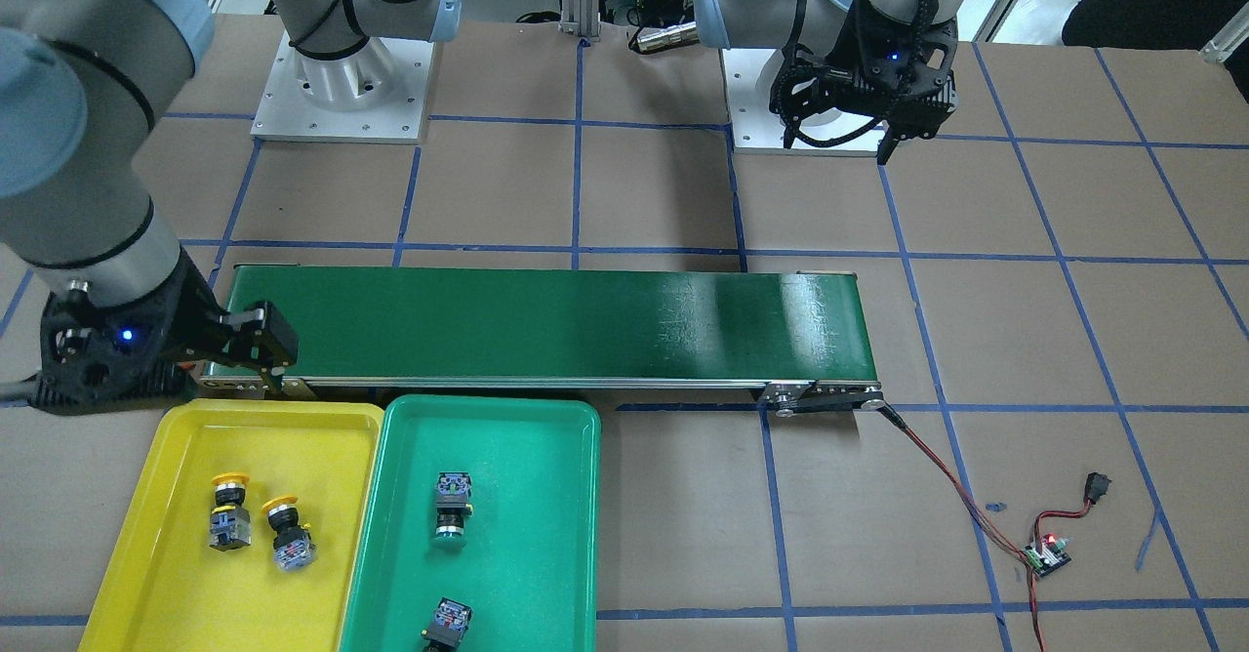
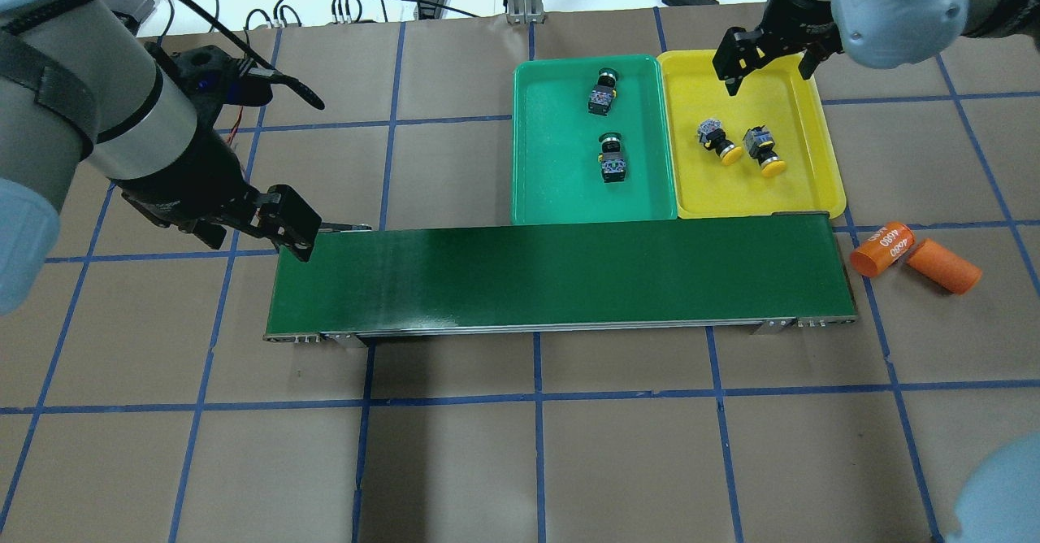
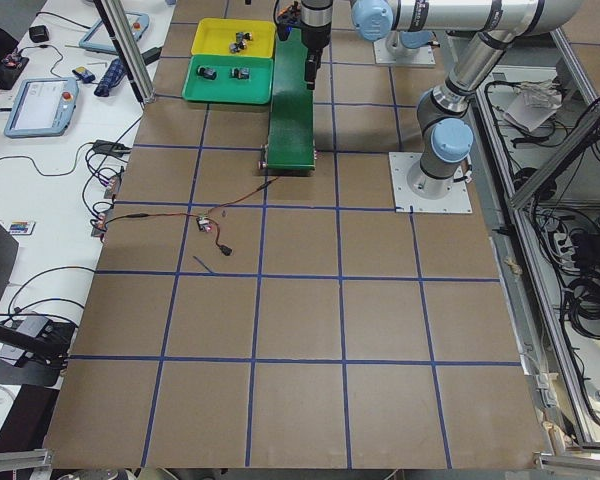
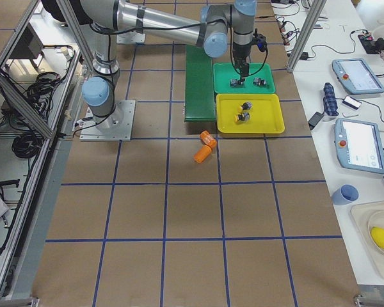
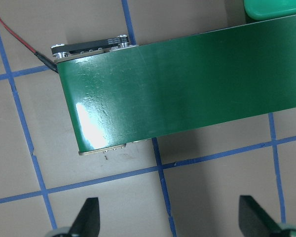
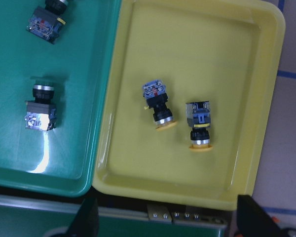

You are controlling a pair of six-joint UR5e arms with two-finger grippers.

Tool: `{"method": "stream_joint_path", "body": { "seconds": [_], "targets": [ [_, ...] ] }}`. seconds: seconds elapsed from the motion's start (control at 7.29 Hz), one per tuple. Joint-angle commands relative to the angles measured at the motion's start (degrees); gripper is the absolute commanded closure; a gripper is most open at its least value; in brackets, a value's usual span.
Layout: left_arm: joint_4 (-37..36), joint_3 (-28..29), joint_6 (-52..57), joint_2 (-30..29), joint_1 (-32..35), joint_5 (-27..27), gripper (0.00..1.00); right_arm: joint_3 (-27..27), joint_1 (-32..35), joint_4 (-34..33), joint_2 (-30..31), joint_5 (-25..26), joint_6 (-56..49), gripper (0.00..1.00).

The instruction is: Sort buttons by color to trays

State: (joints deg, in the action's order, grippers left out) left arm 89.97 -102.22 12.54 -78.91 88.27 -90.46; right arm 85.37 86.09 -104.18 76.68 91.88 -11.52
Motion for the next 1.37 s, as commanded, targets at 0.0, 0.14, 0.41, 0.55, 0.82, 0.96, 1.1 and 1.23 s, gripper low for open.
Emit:
{"method": "stream_joint_path", "body": {
  "seconds": [0.0, 0.14, 0.41, 0.55, 0.82, 0.96, 1.1, 1.23],
  "targets": [
    [-0.14, 0.0, -0.06, -0.19, 0.06, -0.68, 0.0, 0.76, 0.57, 12.46, 10.72, -4.04, 6.49, 0.0],
    [-0.15, 0.0, -0.06, -0.36, 0.06, -0.51, 0.0, 1.72, 1.0, 14.95, 13.38, -5.12, 8.52, 0.0],
    [-0.15, 0.09, -0.06, -0.36, 0.06, -0.42, 0.0, 5.4, 5.82, 14.89, 15.51, -3.99, 12.82, 0.0],
    [-0.15, 0.09, -0.06, -0.54, 0.06, -0.42, 0.0, 5.77, 6.45, 14.19, 16.3, -4.08, 12.93, 0.0],
    [-0.15, 0.09, -0.06, -0.28, 0.06, -0.33, 0.0, 5.77, 6.46, 14.09, 16.31, -3.73, 12.93, 0.0],
    [-0.15, 0.09, -0.06, -0.1, 0.06, -0.33, 0.0, 5.68, 6.46, 14.09, 16.31, -2.33, 12.93, 0.0],
    [-0.15, 0.18, -0.49, -0.8, 0.06, -0.24, 0.0, 5.77, 6.46, 14.09, 16.22, -2.23, 12.84, 0.0],
    [-0.15, 0.09, -0.58, -0.54, 0.06, -0.24, 0.0, 5.77, 6.46, 14.09, 16.3, -2.23, 12.84, 0.0]
  ]
}}
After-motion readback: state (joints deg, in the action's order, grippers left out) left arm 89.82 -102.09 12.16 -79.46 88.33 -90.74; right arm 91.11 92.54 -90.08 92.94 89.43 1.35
